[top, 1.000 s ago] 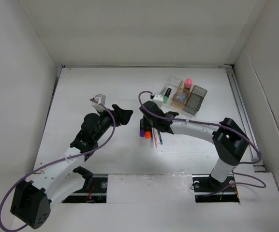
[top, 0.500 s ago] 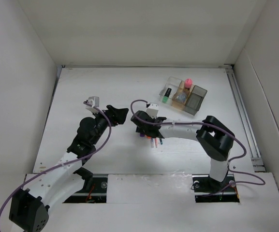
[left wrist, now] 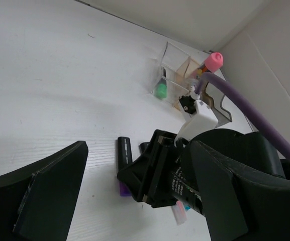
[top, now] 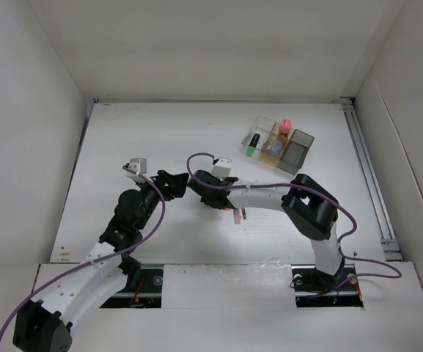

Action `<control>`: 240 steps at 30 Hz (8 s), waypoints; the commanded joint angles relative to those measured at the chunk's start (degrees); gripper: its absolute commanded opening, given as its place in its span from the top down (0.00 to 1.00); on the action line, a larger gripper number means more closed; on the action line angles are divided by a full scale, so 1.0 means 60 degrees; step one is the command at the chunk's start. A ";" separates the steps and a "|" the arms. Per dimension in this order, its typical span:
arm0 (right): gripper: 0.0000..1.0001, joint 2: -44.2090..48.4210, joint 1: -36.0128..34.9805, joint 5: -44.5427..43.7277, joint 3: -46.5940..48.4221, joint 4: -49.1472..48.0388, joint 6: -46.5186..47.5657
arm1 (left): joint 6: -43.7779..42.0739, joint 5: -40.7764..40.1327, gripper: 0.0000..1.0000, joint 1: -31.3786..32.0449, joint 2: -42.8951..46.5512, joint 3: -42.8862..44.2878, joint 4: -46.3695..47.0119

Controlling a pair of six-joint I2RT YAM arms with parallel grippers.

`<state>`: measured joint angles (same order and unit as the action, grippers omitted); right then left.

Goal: Sort the stationery into containers
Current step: Pick up the pen from the center of the board, then place the pen in the storage box, then pick up the pen from the center of the board, then place the pen in the storage box, then pick up the pen from the center of the board, then place the pen in the storage box.

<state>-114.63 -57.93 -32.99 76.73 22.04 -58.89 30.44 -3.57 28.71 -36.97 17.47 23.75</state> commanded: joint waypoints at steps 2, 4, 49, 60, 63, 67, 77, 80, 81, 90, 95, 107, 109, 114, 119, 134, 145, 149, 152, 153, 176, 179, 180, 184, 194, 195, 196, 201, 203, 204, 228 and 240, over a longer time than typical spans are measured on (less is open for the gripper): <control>0.79 0.0222 -0.0218 -0.0551 0.0337 0.0370 -0.0160 | -0.0195 -0.0122 0.20 -0.0024 0.0477 0.0090 0.0305; 0.82 0.0412 -0.0218 -0.0756 0.0337 0.0369 -0.0160 | -0.0195 -0.0034 0.20 -0.0024 0.0580 0.0090 0.0217; 0.74 -0.0831 0.5876 0.1178 0.4746 0.2023 0.4176 | -0.0195 0.0713 0.20 -0.0024 0.0244 0.0266 0.0334; 0.45 -0.0436 0.5671 0.1003 0.4204 0.1688 0.3956 | -0.0195 0.0713 0.20 -0.0024 0.0537 0.0266 0.0246; 0.40 -0.0115 0.5569 0.1119 0.3986 0.1688 0.3956 | -0.0195 0.0713 0.20 -0.0024 0.0537 0.0353 0.0158; 0.48 0.0500 0.5116 0.1119 0.3722 0.1454 0.3826 | -0.0195 0.0713 0.20 -0.0024 0.0625 0.0354 0.0158; 0.88 0.3664 0.2801 0.0854 -0.0919 -0.0860 0.2683 | -0.0195 0.0713 0.20 -0.0024 0.0713 0.0441 0.0056; 0.76 0.3988 0.2157 0.0943 -0.2005 -0.1373 0.2316 | -0.0195 0.0815 0.20 -0.0024 0.0713 0.0442 -0.0031; 0.70 0.4104 0.1807 0.1103 -0.2195 -0.1606 0.2316 | -0.0195 0.0815 0.20 -0.0024 0.0713 0.0442 -0.0032; 0.53 0.2759 0.0441 0.0035 -0.2241 -0.1066 0.1555 | -0.0195 0.0815 0.20 -0.0024 0.0831 0.0442 -0.0032; 0.53 0.2244 0.0354 -0.0418 -0.2241 -0.1066 0.1262 | -0.0195 0.0903 0.20 -0.0024 0.0742 0.0442 -0.0032; 0.54 0.1322 0.0148 -0.0639 -0.1832 -0.1052 0.1173 | -0.0195 0.0991 0.20 -0.0024 0.0830 0.0442 0.0056; 0.54 0.1206 0.0148 -0.0639 -0.1744 -0.1052 0.1173 | -0.0195 0.0991 0.20 -0.0024 0.0830 0.0442 0.0056; 0.63 0.1029 0.0148 -0.0551 -0.1743 -0.1140 0.1173 | -0.0195 0.0991 0.20 -0.0024 0.0918 0.0442 0.0056; 0.81 0.1174 0.0148 -0.0551 -0.1641 -0.1227 0.1173 | -0.0195 0.0991 0.20 -0.0024 0.0918 0.0442 0.0056; 0.83 0.1982 0.3453 0.1982 0.1491 -0.0613 0.2521 | -0.0195 0.1079 0.20 -0.0024 0.0932 0.0442 0.0056; 0.83 0.0326 0.5847 0.4487 0.2974 0.0018 0.1863 | -0.0195 0.1167 0.20 -0.0024 0.0830 0.0442 0.0056; 0.81 0.0223 0.6271 0.4956 0.2682 -0.0186 0.1614 | -0.0195 0.1079 0.20 -0.0024 0.0830 0.0442 0.0056; 0.80 0.0456 0.6535 0.5308 0.2200 -0.0684 0.1379 | -0.0195 0.1167 0.20 -0.0024 0.0830 0.0442 0.0056; 0.78 0.0457 0.6651 0.5439 0.2197 -0.0685 0.1262 | -0.0195 0.1080 0.20 -0.0024 0.0830 0.0442 0.0056; 0.49 0.2403 0.6128 0.4505 0.0708 -0.1167 0.1216 | -0.0195 0.1123 0.20 -0.0024 0.0830 0.0442 0.0056; 0.85 0.3560 0.5251 0.3628 -0.0421 -0.1868 0.1655 | -0.0195 0.1211 0.20 -0.0024 0.0830 0.0442 0.0056; 0.93 0.4085 0.5029 0.3435 -0.1208 -0.1988 0.1743 | -0.0195 0.1211 0.20 -0.0024 0.0931 0.0442 0.0056; 1.00 0.5097 0.3740 0.2659 -0.2956 -0.2282 0.2066 | -0.0107 0.1211 0.20 -0.0024 0.0845 0.0354 0.0143; 0.99 0.6110 0.1776 0.1251 -0.4790 -0.1462 0.1451 | -0.0107 0.1226 0.20 -0.0024 0.0655 0.0354 0.0246; 0.92 0.6112 0.1673 0.1091 -0.4790 -0.1462 0.1321 | -0.0107 0.1225 0.20 -0.0024 0.0654 0.0354 0.0246; 0.87 0.5967 0.1585 0.0829 -0.4790 -0.1288 0.1189 | -0.0107 0.1225 0.20 -0.0024 0.0654 0.0354 0.0246; 0.62 0.4870 0.1263 0.0709 -0.4221 -0.0628 0.0983 | -0.0107 0.1225 0.20 -0.0024 0.0654 0.0354 0.0246; 0.62 0.4343 0.1262 0.0607 -0.4044 -0.0423 0.0647 | -0.0107 0.1313 0.20 -0.0024 0.0654 0.0354 0.0246; 0.62 0.4209 0.1262 0.0606 -0.3956 -0.0422 0.0646 | -0.0107 0.1313 0.20 -0.0024 0.0654 0.0354 0.0246; 0.98 0.3663 0.1159 -0.0094 -0.3722 -0.0030 0.0192 | -0.0107 0.1401 0.20 -0.0024 0.1006 0.0354 0.0056; 0.98 0.7764 0.5255 0.1496 -0.3809 -0.0566 0.1524 | -0.0107 0.1401 0.20 -0.0024 0.0918 0.0442 0.0056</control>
<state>-72.29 -34.63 -28.95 53.34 22.63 -53.08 30.24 4.08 28.71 -31.70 17.76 22.04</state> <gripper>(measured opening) 0.091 0.806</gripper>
